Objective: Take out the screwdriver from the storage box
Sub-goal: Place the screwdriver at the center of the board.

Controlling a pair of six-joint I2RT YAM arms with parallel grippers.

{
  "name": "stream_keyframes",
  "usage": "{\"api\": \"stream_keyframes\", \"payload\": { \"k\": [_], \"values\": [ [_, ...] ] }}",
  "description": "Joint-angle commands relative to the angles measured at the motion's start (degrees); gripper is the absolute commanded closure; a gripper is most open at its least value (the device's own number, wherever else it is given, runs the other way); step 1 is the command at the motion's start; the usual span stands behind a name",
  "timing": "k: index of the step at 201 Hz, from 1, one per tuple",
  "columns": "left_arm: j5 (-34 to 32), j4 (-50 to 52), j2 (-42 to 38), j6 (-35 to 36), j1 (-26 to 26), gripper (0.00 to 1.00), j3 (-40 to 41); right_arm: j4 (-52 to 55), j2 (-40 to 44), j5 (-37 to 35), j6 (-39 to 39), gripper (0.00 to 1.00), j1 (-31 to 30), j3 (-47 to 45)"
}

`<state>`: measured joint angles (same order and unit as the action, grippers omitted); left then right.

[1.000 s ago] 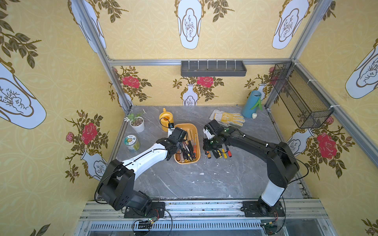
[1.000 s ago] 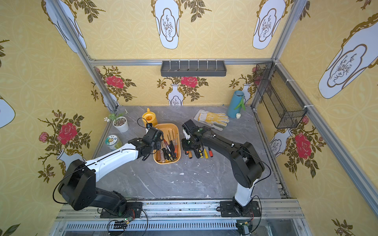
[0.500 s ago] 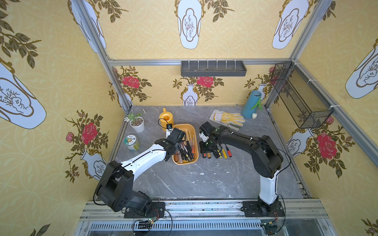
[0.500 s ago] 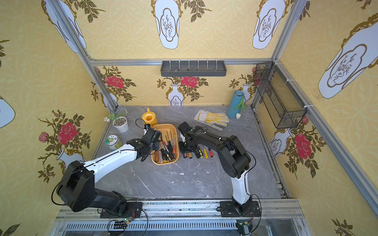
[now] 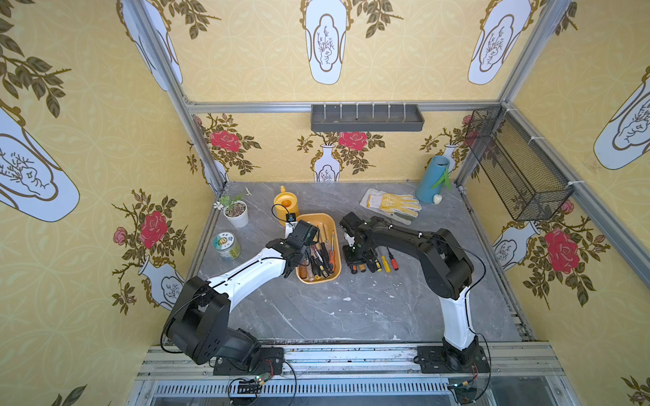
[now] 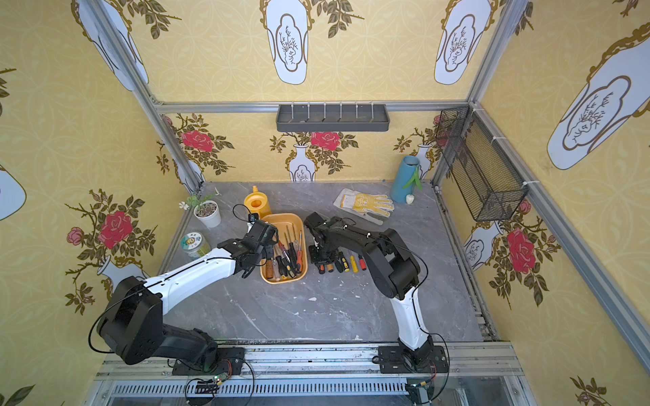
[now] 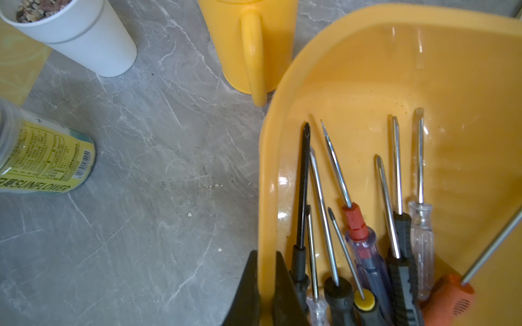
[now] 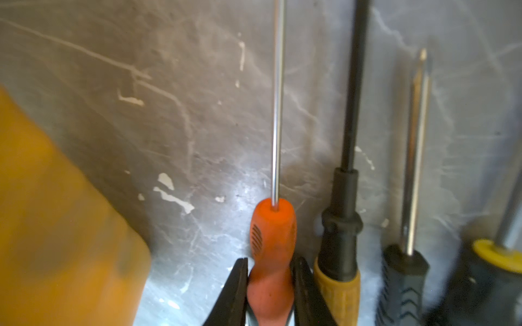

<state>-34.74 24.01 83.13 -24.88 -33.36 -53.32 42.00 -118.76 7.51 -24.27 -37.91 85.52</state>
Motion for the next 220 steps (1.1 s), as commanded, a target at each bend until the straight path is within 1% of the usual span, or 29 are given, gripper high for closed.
{"api": "stream_keyframes", "payload": {
  "k": [1,10,27,40,46,103,126,158,192,220],
  "values": [
    [-0.17,-1.52,0.35,0.45,0.09,1.0,0.14,1.47,0.15,-2.06,-0.34,0.81,-0.06,-0.2],
    [-0.13,-1.54,0.41,0.43,0.01,1.0,0.06,1.18,0.38,-1.97,-0.34,0.74,-0.06,-0.39],
    [0.0,-1.65,0.37,0.32,0.13,1.0,-0.02,0.57,1.22,-1.88,-0.3,0.64,-0.04,-0.81],
    [0.03,-1.64,0.38,0.28,0.06,1.0,0.0,0.03,1.77,-1.78,-0.37,0.57,-0.08,-1.21],
    [0.08,-1.68,0.43,0.25,0.1,1.0,0.01,-0.14,1.94,-1.72,-0.34,0.55,-0.06,-1.31],
    [0.54,-1.72,0.4,-0.01,0.05,1.0,0.04,-1.51,4.09,-1.67,-0.53,0.47,-0.07,-2.27],
    [0.64,-1.81,0.45,-0.08,0.05,1.0,0.15,-2.55,6.08,-1.79,-0.7,0.47,-0.15,-2.69],
    [0.88,-2.1,0.74,-0.08,0.09,1.0,0.15,-5.62,10.93,-2.4,-0.41,0.46,-0.47,-4.49],
    [1.23,-2.47,0.9,-0.1,0.07,1.0,0.06,-9.04,16.8,-3.64,-0.25,0.48,-1.03,-6.22],
    [1.69,-2.61,1.15,0.07,0.13,1.0,-0.12,-10.26,19.4,-3.9,0.17,0.48,-1.79,-6.21]
  ]
}}
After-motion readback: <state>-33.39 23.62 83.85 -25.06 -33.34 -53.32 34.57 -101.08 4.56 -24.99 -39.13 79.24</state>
